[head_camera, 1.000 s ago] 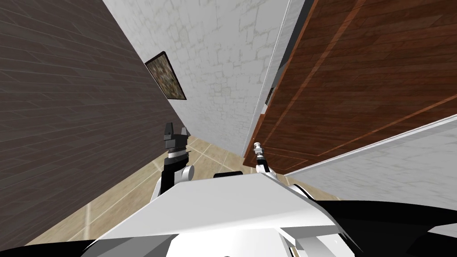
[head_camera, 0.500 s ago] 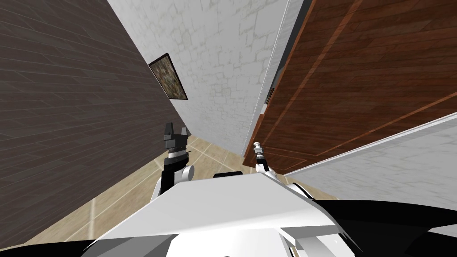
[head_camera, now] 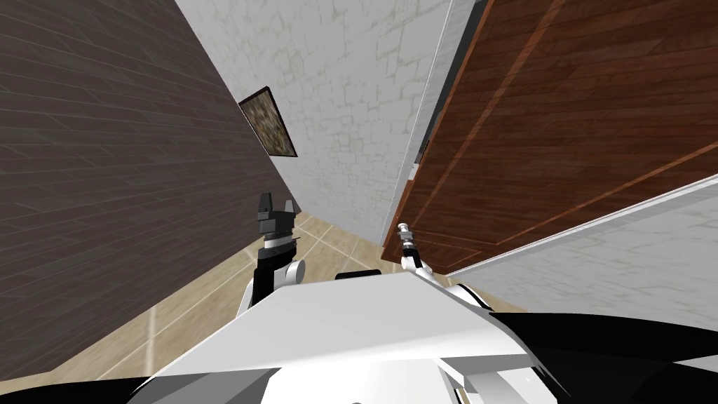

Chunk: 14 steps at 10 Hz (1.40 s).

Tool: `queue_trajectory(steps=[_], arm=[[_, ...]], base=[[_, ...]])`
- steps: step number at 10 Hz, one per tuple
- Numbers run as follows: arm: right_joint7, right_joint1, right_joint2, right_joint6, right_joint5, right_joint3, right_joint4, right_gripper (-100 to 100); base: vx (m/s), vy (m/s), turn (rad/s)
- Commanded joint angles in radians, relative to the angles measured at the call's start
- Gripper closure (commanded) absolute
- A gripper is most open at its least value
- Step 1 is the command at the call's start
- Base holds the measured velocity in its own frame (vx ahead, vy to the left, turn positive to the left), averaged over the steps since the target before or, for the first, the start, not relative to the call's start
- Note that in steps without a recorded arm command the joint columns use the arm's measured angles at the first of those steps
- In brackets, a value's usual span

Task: Pull the door open

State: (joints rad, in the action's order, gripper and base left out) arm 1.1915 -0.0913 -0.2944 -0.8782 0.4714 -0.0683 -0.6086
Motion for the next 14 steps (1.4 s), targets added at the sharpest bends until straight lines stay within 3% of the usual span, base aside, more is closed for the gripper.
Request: queue_trajectory(steps=[1,3,7,9,11,12,13,14], arm=[[0.05,0.012,0.009,0.022,0.007,-0.004,0.001,100],[0.093,0.008,0.009,0.022,0.01,-0.005,0.005,100],[0.093,0.008,0.009,0.022,0.01,-0.005,0.005,100],[0.157,0.0,0.009,0.023,0.016,-0.007,0.012,100],[0.157,0.0,0.009,0.023,0.016,-0.007,0.012,100],[0.157,0.0,0.009,0.023,0.016,-0.007,-0.011,100],[0.157,0.0,0.009,0.023,0.016,-0.007,0.007,100],[0.21,-0.006,0.009,0.023,0.021,-0.008,0.017,100]], base=[[-0.041,-0.019,0.019],[-0.038,-0.018,0.024],[-0.005,0.002,0.0],[-0.022,-0.014,0.02],[-0.017,-0.01,0.013],[-0.005,0.003,-0.011],[-0.002,0.007,0.002],[-0.025,-0.005,0.024]])
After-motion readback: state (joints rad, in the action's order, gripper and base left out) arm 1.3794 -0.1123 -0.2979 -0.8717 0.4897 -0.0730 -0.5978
